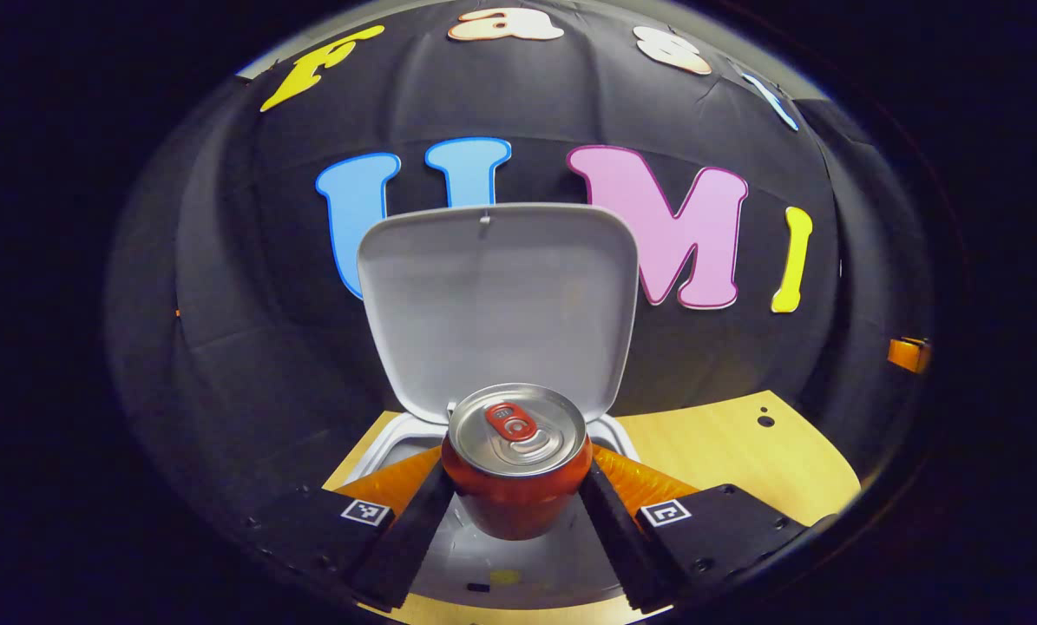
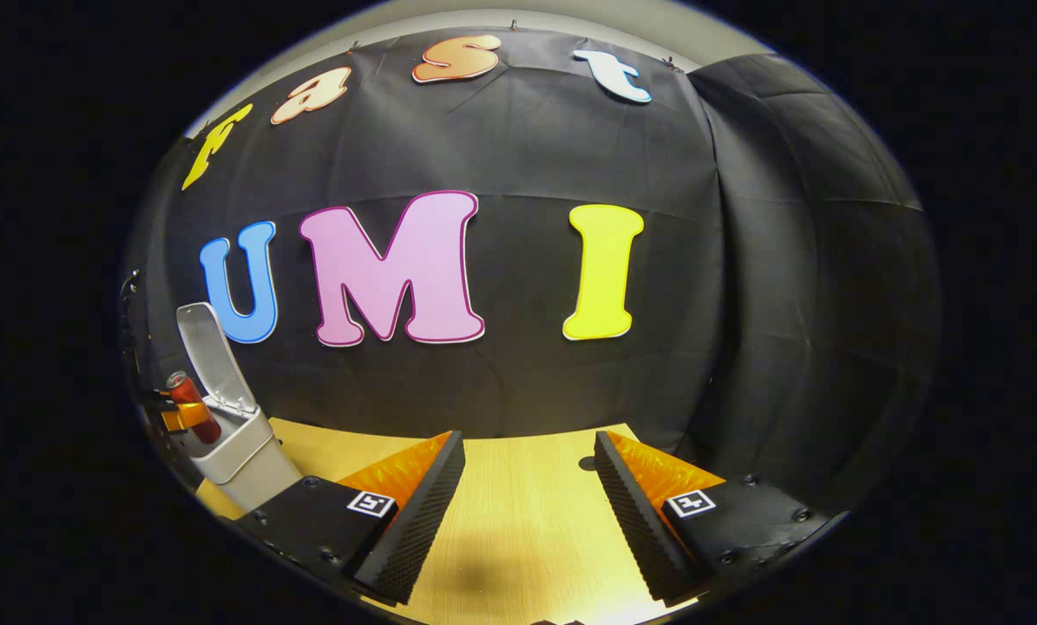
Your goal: Press the lid of the desktop garbage bin to open it, pick up the crumpled paper on the desktop and throw it into the bin, then pick up the pop can on the desktop and drop it into the bin, and finally close the garbage bin lid.
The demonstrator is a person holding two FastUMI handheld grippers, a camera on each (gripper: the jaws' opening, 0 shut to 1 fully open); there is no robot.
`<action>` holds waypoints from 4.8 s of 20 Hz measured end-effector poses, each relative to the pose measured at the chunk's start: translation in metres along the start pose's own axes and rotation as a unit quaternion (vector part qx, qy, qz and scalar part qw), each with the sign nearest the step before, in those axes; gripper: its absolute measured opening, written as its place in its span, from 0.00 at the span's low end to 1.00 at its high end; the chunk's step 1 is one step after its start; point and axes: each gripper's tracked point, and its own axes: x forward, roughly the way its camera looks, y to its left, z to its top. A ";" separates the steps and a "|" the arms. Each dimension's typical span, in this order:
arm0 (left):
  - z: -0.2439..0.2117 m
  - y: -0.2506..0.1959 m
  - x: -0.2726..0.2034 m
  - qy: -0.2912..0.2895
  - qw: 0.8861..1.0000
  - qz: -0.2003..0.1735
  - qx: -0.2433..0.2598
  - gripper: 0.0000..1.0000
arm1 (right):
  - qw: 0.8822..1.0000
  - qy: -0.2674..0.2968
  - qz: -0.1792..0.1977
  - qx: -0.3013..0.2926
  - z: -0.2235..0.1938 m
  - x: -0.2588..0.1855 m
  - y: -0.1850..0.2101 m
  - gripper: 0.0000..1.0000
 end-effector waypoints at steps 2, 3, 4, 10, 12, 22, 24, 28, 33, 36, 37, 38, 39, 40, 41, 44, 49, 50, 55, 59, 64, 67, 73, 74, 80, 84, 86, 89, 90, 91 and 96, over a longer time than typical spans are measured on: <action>-0.007 0.002 0.007 0.008 1.000 0.002 -0.008 0.89 | 1.000 0.004 -0.004 -0.010 -0.004 -0.002 -0.002 0.97; -0.009 0.001 0.011 0.008 1.000 0.005 -0.012 0.89 | 1.000 0.005 -0.003 -0.016 -0.005 -0.003 -0.003 0.97; -0.008 0.003 0.012 0.007 1.000 0.009 -0.015 0.89 | 1.000 0.005 -0.002 -0.021 -0.006 -0.003 -0.002 0.97; 0.007 -0.002 0.003 -0.013 1.000 0.022 -0.009 0.95 | 1.000 0.006 0.013 -0.024 -0.007 -0.002 0.005 0.97; 0.024 -0.002 -0.006 -0.031 0.999 0.024 -0.006 0.94 | 0.999 0.005 0.019 -0.027 -0.006 0.001 0.007 0.97; 0.162 0.022 -0.036 -0.120 0.990 0.017 -0.075 0.95 | 0.997 -0.023 0.066 -0.021 0.034 0.014 0.036 0.97; 0.187 0.033 -0.033 -0.135 0.988 0.025 -0.067 0.95 | 0.997 -0.024 0.071 -0.019 0.036 0.019 0.039 0.97; 0.223 0.040 -0.016 -0.149 0.988 0.014 -0.042 0.95 | 0.997 -0.018 0.071 -0.028 0.031 0.025 0.040 0.97; 0.232 0.033 0.028 -0.127 0.991 -0.018 -0.045 0.95 | 0.998 -0.013 0.053 -0.029 0.028 0.027 0.030 0.97; 0.220 0.022 0.047 -0.095 0.994 -0.034 -0.036 0.95 | 0.999 -0.013 0.044 -0.024 0.028 0.025 0.026 0.97; 0.217 0.018 0.049 -0.088 0.994 -0.043 -0.039 0.95 | 0.999 -0.012 0.042 -0.024 0.027 0.024 0.025 0.97; 0.213 0.015 0.050 -0.080 0.995 -0.047 -0.042 0.95 | 0.999 -0.011 0.041 -0.025 0.025 0.024 0.025 0.97; 0.208 0.015 0.049 -0.072 0.995 -0.047 -0.045 0.95 | 0.999 -0.009 0.041 -0.023 0.025 0.022 0.025 0.97; 0.207 0.016 0.045 -0.072 0.995 -0.048 -0.045 0.95 | 0.999 -0.008 0.044 -0.019 0.024 0.021 0.027 0.97; 0.205 0.016 0.042 -0.070 0.995 -0.048 -0.044 0.95 | 0.999 -0.008 0.046 -0.015 0.024 0.019 0.030 0.97; 0.188 0.018 0.020 -0.060 0.996 -0.045 -0.041 0.95 | 0.999 -0.010 0.047 -0.013 0.021 0.013 0.033 0.97; 0.132 0.018 -0.025 -0.051 0.998 -0.023 -0.013 0.96 | 0.998 -0.002 0.065 -0.013 0.013 0.004 0.049 0.97; 0.117 0.017 -0.033 -0.050 0.999 -0.018 -0.013 0.96 | 0.998 -0.002 0.067 -0.017 0.010 0.001 0.051 0.97; 0.042 0.016 -0.056 -0.047 0.999 -0.022 0.004 0.98 | 0.996 0.016 0.087 -0.011 -0.009 -0.019 0.069 0.97; -0.007 0.016 -0.059 -0.041 0.999 -0.025 -0.019 0.99 | 0.995 0.037 0.092 -0.016 -0.032 -0.040 0.076 0.97; -0.024 0.015 -0.057 -0.056 0.998 -0.013 0.018 1.00 | 0.995 0.055 0.082 -0.028 -0.051 -0.065 0.076 0.97; -0.027 0.015 -0.057 -0.066 0.998 -0.015 0.013 0.99 | 0.995 0.064 0.075 -0.028 -0.056 -0.078 0.077 0.97; -0.034 0.012 -0.056 -0.066 0.997 -0.022 0.028 1.00 | 0.995 0.068 0.061 -0.027 -0.058 -0.096 0.081 0.97; -0.035 0.013 -0.057 -0.064 0.997 -0.021 0.029 1.00 | 0.995 0.069 0.059 -0.029 -0.060 -0.099 0.082 0.97; -0.014 0.003 -0.078 -0.090 0.996 -0.011 0.019 0.96 | 0.996 0.056 0.059 -0.021 -0.050 -0.117 0.093 0.97; 0.017 -0.029 -0.116 -0.122 0.992 -0.026 0.014 0.95 | 0.998 0.025 0.055 -0.018 -0.036 -0.130 0.101 0.97; 0.028 -0.042 -0.137 -0.131 0.991 -0.031 0.000 0.95 | 0.998 0.019 0.055 -0.011 -0.034 -0.138 0.105 0.97; 0.041 -0.049 -0.172 -0.148 0.989 -0.022 -0.013 0.95 | 0.998 -0.001 0.062 -0.002 -0.028 -0.158 0.117 0.97; 0.044 -0.049 -0.184 -0.155 0.988 -0.016 -0.014 0.95 | 0.998 -0.011 0.063 -0.005 -0.026 -0.167 0.119 0.97; 0.043 -0.049 -0.195 -0.160 0.987 -0.010 -0.015 0.95 | 0.998 -0.022 0.063 -0.007 -0.025 -0.175 0.120 0.97; 0.024 -0.064 -0.244 -0.166 0.985 -0.014 -0.039 0.95 | 0.995 -0.066 0.068 -0.018 -0.029 -0.205 0.129 0.97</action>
